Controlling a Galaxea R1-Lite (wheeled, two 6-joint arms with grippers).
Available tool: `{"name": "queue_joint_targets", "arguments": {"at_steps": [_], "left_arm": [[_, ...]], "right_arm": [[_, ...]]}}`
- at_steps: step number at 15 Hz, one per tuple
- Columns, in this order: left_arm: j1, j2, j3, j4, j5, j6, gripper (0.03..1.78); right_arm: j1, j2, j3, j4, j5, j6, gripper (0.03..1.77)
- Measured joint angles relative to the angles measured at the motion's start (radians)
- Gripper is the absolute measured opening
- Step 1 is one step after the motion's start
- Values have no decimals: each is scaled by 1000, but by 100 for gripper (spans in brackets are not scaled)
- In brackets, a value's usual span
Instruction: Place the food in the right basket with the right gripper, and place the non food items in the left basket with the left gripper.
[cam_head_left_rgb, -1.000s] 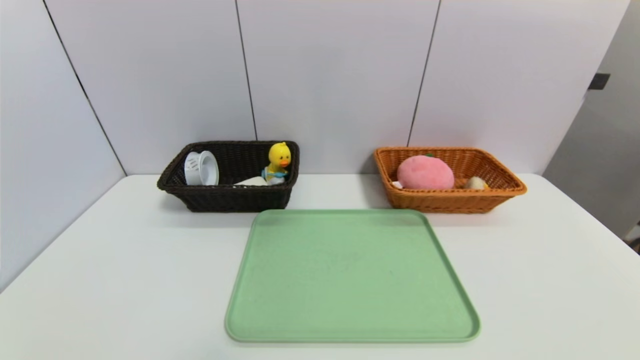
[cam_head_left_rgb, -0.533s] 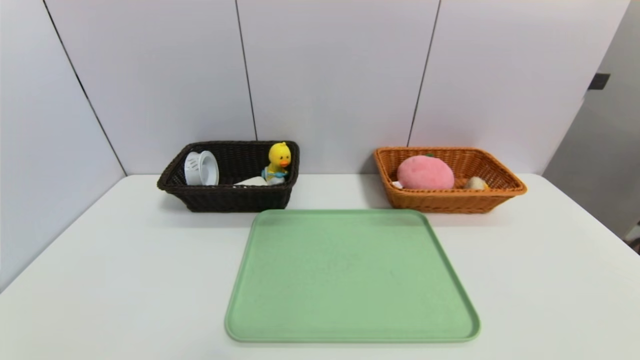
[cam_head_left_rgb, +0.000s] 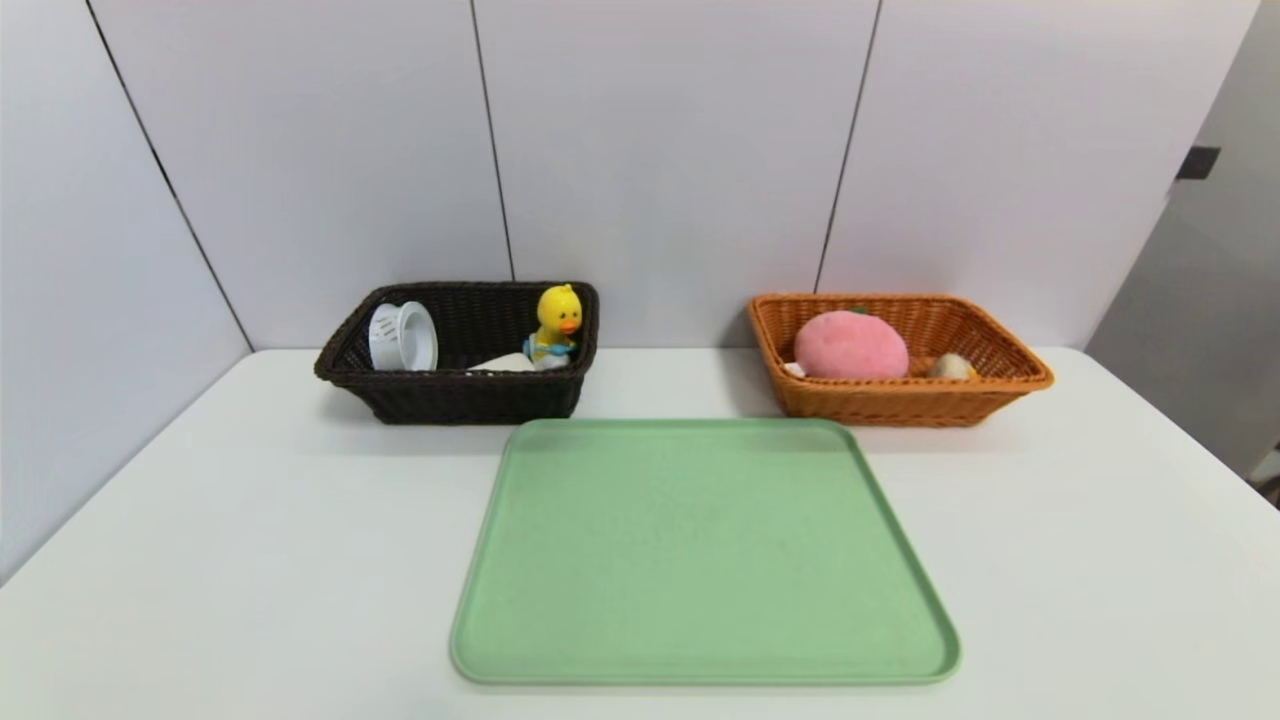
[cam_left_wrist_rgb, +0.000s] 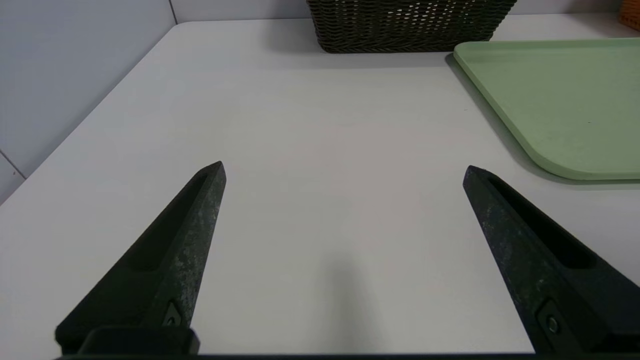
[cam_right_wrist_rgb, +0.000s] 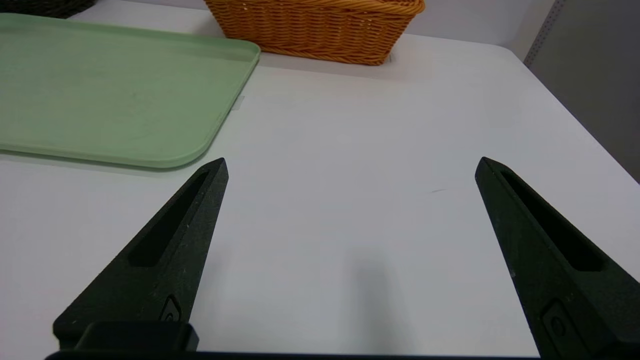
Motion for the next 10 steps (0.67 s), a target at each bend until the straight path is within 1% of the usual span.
{"name": "queue_joint_targets", "arguments": {"at_steps": [6,10], "left_arm": [[0,0,0,0,0,0,169],[0,0,0,0,0,0,169]], "right_arm": [[0,0,0,4,-1,5,171],[-1,0,0,4,0,-7,171]]}}
